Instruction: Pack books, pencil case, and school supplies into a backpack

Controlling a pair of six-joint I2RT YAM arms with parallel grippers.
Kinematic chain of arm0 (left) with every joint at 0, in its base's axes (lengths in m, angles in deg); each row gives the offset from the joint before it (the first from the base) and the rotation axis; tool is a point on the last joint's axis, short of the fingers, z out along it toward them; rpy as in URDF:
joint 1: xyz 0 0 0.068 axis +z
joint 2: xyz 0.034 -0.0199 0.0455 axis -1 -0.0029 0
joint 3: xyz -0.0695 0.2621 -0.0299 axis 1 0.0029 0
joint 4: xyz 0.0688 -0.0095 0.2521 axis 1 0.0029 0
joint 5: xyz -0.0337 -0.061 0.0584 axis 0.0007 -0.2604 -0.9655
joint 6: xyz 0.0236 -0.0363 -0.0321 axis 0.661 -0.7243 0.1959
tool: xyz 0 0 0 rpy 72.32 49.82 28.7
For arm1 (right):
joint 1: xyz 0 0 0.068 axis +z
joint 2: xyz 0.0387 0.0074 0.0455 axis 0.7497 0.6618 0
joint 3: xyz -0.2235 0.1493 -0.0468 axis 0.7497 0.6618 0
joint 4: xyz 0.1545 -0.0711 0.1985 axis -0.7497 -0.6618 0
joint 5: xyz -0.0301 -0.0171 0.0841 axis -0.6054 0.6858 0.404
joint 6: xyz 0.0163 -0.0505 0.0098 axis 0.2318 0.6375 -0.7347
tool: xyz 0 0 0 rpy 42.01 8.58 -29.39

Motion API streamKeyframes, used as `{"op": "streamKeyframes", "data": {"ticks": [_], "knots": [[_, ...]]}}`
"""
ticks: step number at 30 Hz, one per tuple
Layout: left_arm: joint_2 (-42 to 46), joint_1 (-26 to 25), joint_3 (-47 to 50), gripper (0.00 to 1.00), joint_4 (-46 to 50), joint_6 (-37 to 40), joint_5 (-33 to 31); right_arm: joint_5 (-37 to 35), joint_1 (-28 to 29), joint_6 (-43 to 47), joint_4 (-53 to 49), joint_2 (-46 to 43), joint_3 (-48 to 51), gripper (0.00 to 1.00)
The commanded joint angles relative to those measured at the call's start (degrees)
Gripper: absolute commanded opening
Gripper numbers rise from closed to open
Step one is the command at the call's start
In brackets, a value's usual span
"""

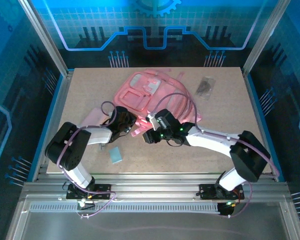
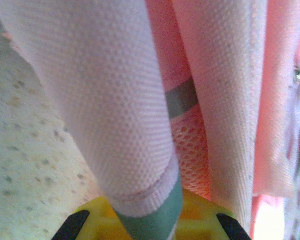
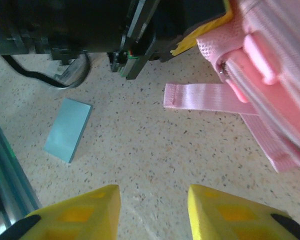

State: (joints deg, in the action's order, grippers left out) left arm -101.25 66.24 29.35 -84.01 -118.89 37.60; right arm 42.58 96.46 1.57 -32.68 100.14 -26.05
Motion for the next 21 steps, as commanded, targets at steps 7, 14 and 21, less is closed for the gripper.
{"op": "streamKeyframes", "data": {"ticks": [7,14,21], "knots": [[9.3,-5.4,-3.9,0.00,3.4,-1.2,0.1,-9.7,0.0,3.4,3.8,8.2,-4.1,0.42],[11.4,-7.0,-4.4,0.00,5.2,-1.2,-0.7,-17.4,-3.0,4.8,5.1,9.7,-4.9,0.56],[11.3,-8.7,-4.9,0.00,5.7,-1.8,0.4,-16.3,-4.3,6.3,9.2,13.5,-9.2,0.60]]}}
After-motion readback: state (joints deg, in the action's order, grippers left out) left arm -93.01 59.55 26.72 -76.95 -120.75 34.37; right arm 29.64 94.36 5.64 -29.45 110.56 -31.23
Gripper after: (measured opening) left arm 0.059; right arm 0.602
